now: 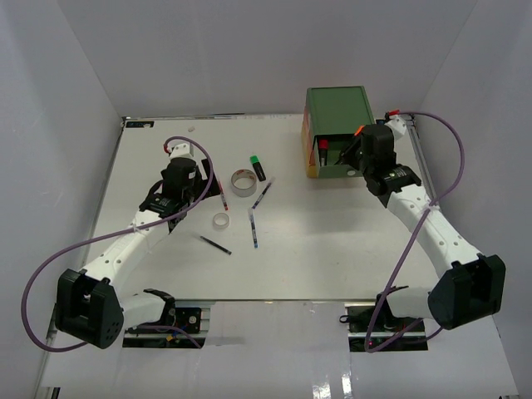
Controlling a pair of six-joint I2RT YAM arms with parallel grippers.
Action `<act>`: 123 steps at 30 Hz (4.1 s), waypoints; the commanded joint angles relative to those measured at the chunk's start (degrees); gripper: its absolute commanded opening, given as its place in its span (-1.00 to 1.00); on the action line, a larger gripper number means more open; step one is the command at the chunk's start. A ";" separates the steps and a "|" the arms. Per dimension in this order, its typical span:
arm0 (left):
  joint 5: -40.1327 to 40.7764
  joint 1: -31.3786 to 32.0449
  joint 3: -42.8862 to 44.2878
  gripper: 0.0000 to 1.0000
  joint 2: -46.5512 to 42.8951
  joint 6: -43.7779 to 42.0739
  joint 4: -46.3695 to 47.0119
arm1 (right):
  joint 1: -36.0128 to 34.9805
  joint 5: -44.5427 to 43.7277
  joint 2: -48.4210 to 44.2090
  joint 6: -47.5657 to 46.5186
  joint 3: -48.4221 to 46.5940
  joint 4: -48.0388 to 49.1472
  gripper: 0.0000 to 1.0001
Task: Sort the stationery into containers
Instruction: Place the pen in the drawer, then pick up the pen from the center of the board, then place the pen in the drawer.
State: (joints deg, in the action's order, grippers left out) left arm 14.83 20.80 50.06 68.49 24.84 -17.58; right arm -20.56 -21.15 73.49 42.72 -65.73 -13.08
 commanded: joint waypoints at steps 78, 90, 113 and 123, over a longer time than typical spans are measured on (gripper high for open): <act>0.65 8.56 66.85 -0.35 61.16 10.93 -12.93 | 0.25 27.56 -32.18 -30.15 22.58 8.16 0.80; -13.93 9.44 46.02 -0.40 35.42 12.34 3.24 | -2.28 35.03 -23.32 -26.11 11.52 3.68 0.83; -17.82 14.71 17.53 -0.40 8.59 12.16 19.77 | -21.54 23.70 3.84 -19.25 -7.12 8.51 0.79; -18.26 14.71 13.75 -0.39 5.08 10.58 22.42 | -22.95 23.34 8.68 -18.46 -10.99 8.51 0.18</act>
State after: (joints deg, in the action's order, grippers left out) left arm -2.35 35.11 64.73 75.81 36.64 3.01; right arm -42.89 2.96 82.15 23.57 -73.82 -7.60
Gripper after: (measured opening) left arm 0.413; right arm 0.607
